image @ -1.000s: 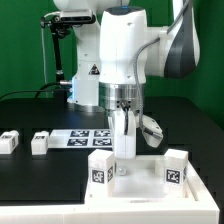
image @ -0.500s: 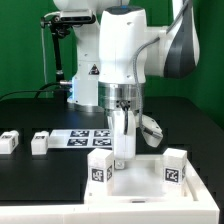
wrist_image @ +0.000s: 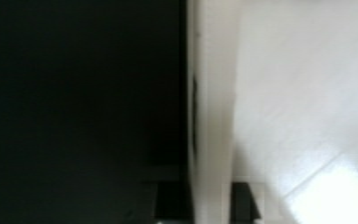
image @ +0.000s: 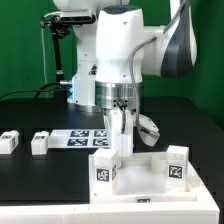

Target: Assemble square table

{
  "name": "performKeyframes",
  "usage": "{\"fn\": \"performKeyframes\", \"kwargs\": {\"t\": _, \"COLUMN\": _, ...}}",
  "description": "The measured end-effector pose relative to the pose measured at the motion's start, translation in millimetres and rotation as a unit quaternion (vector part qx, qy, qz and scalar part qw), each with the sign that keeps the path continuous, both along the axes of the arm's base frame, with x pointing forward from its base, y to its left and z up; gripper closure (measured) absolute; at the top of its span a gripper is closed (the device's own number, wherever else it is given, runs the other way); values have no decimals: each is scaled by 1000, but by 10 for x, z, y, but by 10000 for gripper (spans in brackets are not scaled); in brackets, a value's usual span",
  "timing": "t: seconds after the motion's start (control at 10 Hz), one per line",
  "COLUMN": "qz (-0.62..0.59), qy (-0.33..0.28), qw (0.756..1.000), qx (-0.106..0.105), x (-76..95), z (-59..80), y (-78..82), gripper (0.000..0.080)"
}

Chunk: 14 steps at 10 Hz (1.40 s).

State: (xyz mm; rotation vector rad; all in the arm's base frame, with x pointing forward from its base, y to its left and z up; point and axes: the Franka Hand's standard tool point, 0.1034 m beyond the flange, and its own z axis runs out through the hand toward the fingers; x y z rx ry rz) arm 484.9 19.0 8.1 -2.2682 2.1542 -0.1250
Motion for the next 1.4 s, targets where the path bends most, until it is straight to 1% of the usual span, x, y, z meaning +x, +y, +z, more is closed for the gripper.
{"fn": "performKeyframes", "kwargs": {"t": 0.2, "qz": 36, "qy": 6, "qw": 999, "qx": -6, "x": -88, "z": 33, "y": -181, "gripper": 744}}
{"fn": "performKeyframes", "kwargs": {"t": 0.4, "qz": 78, "qy": 10, "qw": 997, "qx": -19, "x": -99, "z": 47, "y": -486, "gripper": 744}}
{"fn": "performKeyframes", "kwargs": {"t": 0.5, "qz": 89, "qy": 12, "qw": 996, "qx": -23, "x": -88, "z": 36, "y": -587, "gripper": 744}}
{"fn": "performKeyframes", "kwargs": {"t": 0.6, "qz": 106, "qy": 12, "qw": 994, "qx": -27, "x": -57, "z": 35, "y": -625, "gripper": 744}}
{"fn": "performKeyframes", "kwargs": {"t": 0.8, "qz": 107, "qy": 12, "qw": 994, "qx": -26, "x": -58, "z": 31, "y": -612, "gripper": 744}}
{"fn": "performKeyframes", "kwargs": {"t": 0.9, "qz": 153, "qy": 15, "qw": 988, "qx": -30, "x": -56, "z": 32, "y": -621, "gripper": 744}}
{"fn": "performKeyframes", "kwargs": {"t": 1.0, "qz": 205, "qy": 18, "qw": 978, "qx": -33, "x": -48, "z": 39, "y": -640, "gripper": 744}}
{"fn": "performKeyframes", "kwargs": {"t": 1.1, "qz": 289, "qy": 23, "qw": 956, "qx": -33, "x": 0, "z": 75, "y": -720, "gripper": 744}}
{"fn": "performKeyframes", "kwargs": {"t": 1.2, "qz": 327, "qy": 26, "qw": 944, "qx": -39, "x": 43, "z": 77, "y": -768, "gripper": 744}}
{"fn": "performKeyframes", "kwargs": {"t": 1.3, "qz": 399, "qy": 30, "qw": 915, "qx": -49, "x": 92, "z": 80, "y": -835, "gripper": 744}}
{"fn": "performKeyframes", "kwargs": {"t": 1.4, "qz": 445, "qy": 31, "qw": 893, "qx": -61, "x": 156, "z": 79, "y": -893, "gripper": 744}}
